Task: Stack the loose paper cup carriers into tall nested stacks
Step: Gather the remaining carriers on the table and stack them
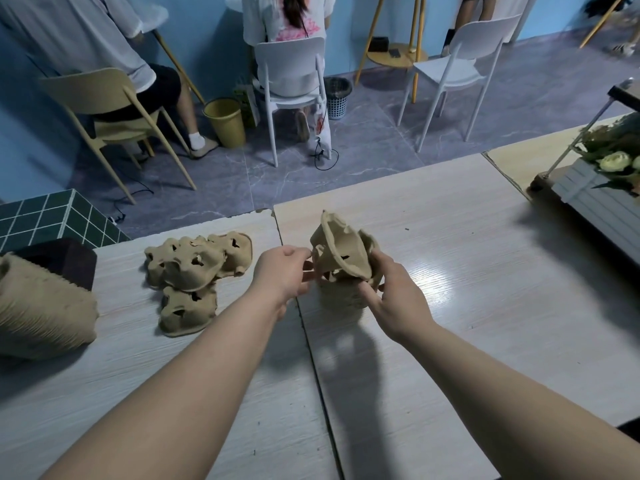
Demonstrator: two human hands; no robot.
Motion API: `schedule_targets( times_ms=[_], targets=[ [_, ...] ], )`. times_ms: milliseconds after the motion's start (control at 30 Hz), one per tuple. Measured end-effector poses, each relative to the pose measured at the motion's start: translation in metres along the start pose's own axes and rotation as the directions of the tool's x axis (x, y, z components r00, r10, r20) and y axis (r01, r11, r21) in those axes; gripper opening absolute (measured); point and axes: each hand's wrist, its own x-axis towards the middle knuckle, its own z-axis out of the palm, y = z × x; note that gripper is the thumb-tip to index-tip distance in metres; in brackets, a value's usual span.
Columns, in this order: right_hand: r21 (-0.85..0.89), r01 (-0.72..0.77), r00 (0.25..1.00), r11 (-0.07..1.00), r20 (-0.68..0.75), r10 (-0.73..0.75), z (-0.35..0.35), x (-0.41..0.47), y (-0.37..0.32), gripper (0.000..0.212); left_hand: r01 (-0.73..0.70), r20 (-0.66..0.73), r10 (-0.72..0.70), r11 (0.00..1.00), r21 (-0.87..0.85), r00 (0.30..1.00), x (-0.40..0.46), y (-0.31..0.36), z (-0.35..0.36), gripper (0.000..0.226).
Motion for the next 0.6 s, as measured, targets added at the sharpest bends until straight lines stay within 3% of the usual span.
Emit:
schedule_targets(
  times_ms=[133, 300, 500, 600],
  targets=[
    [-0.002, 0.003, 1.000, 1.000, 0.008, -0.003, 0.000, 0.000, 0.000, 0.060, -0.117, -0.099, 0.118, 0.993, 0.023, 0.988, -0.002, 0.002, -0.003, 0.027],
    [-0.004, 0.006, 1.000, 1.000, 0.006, -0.006, -0.001, 0.000, -0.001, 0.060, -0.282, -0.079, 0.299, 0.944, 0.173, 0.951, -0.007, 0.006, 0.005, 0.048],
    [0.012, 0.001, 1.000, 1.000, 0.019, -0.001, -0.003, -0.001, -0.001, 0.062, -0.276, -0.084, 0.292, 0.947, 0.166, 0.953, -0.003, 0.010, 0.011, 0.014],
    [0.044, 0.013, 1.000, 0.999, 0.004, -0.013, -0.006, -0.003, -0.003, 0.062, -0.250, -0.090, 0.251, 0.968, 0.026, 0.964, -0.001, 0.009, 0.011, 0.020]
  ],
)
